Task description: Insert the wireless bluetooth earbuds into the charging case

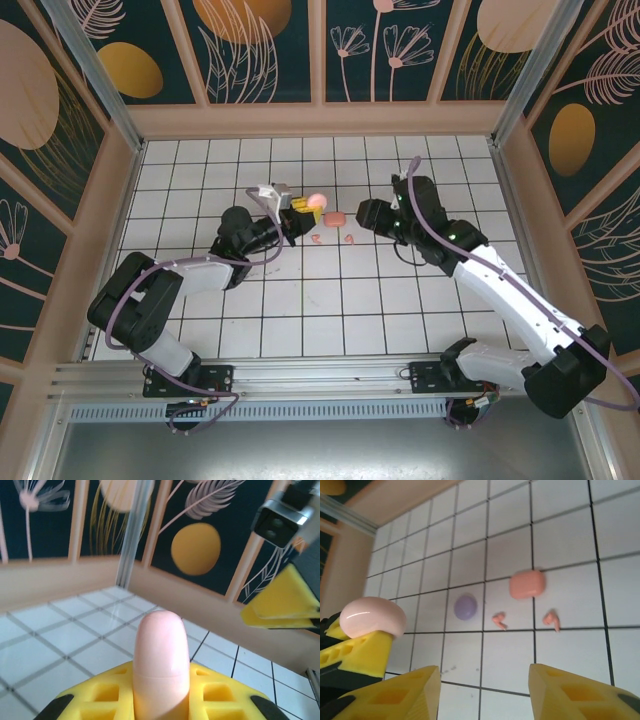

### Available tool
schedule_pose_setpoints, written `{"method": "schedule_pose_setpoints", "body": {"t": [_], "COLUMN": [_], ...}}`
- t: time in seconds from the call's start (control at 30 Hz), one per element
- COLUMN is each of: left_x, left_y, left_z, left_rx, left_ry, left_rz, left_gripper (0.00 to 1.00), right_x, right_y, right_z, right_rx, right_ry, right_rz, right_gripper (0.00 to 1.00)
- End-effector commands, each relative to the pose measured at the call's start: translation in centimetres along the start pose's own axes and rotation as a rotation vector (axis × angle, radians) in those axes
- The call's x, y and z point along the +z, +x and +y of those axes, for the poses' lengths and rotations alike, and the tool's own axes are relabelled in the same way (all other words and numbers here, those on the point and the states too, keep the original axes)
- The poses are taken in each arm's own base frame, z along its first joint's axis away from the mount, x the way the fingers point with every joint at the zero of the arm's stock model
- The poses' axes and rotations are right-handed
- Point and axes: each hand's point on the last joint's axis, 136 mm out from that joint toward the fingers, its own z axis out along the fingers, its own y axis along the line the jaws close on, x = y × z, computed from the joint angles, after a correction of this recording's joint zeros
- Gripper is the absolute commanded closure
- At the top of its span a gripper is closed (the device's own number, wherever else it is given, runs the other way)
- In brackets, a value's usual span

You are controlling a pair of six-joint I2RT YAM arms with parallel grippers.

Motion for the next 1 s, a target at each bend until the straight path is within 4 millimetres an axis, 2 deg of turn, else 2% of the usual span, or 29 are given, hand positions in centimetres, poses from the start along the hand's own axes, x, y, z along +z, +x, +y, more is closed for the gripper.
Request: {"method": "schedule_pose_setpoints", "body": {"t": [0.0, 0.13, 0.27, 0.47, 0.77, 0.87, 0.97], "left_x": [-0.3, -0.8, -2.8, -5.4, -8.7, -9.2, -9.2], "left_y": [3.7, 8.5, 11.4, 14.5, 17.6, 18.4, 19.0], "left_z": [2.4, 3.1, 4.1, 4.9, 7.9, 8.3, 8.5], "left_rx": [-0.215, -0.380, -0.489, -0.584, -0.639, -0.658, -0.673], "left_ry": [-0.129, -0.171, -0.266, -0.364, -0.512, -0.522, -0.515], "left_rz": [0.156, 0.331, 0.367, 0.441, 0.536, 0.561, 0.580], "left_gripper": [1.00, 1.00, 1.00, 1.00, 1.00, 1.00, 0.95], "right_x": [-0.1, 0.8, 1.3, 1.6, 2.2, 2.3, 2.3], "right_y": [-0.6, 0.1, 0.5, 0.6, 0.5, 0.4, 0.3], "right_z": [-0.1, -0.7, -1.0, -1.2, -1.0, -1.0, -0.8], "right_rx": [0.039, 0.053, 0.057, 0.060, 0.060, 0.058, 0.055], "right_ry": [-0.020, -0.014, -0.001, 0.006, 0.009, 0.009, 0.007], "right_rz": [-0.060, -0.046, -0.032, -0.029, -0.021, -0.021, -0.022], "right_gripper": [0.47, 0.46, 0.46, 0.45, 0.45, 0.45, 0.45]}}
